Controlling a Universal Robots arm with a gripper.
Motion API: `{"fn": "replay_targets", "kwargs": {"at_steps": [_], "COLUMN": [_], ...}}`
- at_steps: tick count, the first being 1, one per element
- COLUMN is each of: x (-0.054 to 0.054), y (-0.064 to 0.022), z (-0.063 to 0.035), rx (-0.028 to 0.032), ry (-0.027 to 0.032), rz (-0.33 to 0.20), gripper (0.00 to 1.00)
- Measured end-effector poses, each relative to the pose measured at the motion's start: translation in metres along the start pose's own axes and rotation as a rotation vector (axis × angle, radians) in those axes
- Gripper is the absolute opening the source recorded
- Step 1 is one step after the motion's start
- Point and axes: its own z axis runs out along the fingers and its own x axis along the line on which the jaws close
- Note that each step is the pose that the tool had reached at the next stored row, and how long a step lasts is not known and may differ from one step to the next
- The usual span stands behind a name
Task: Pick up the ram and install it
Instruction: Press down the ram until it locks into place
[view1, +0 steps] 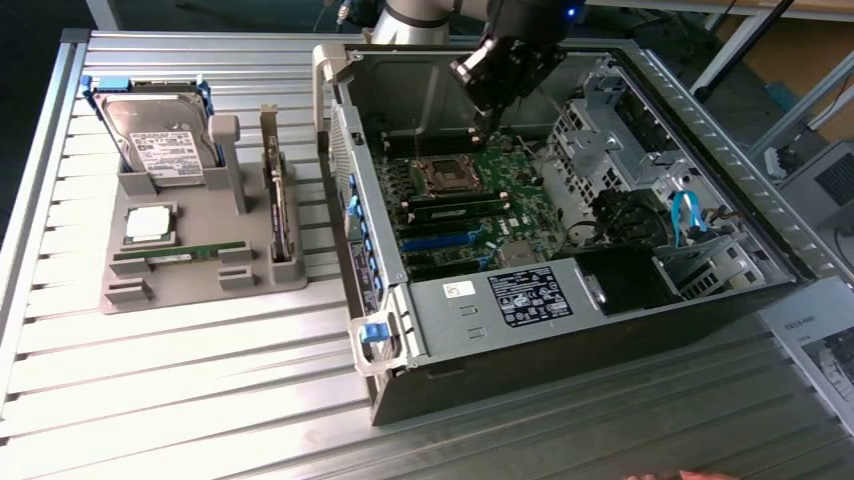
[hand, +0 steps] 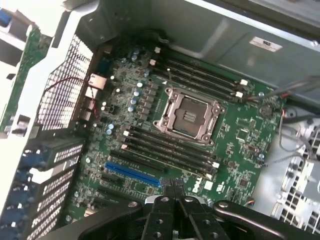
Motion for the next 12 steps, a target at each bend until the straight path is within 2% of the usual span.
{"fn": "replay_targets", "kwargs": {"at_steps": [12], "x": [0.0], "y": [0.0], "z": [0.0007], "rx": [0.0062], "ry": [-0.0048], "rz": [0.204], "gripper": [0.1]}}
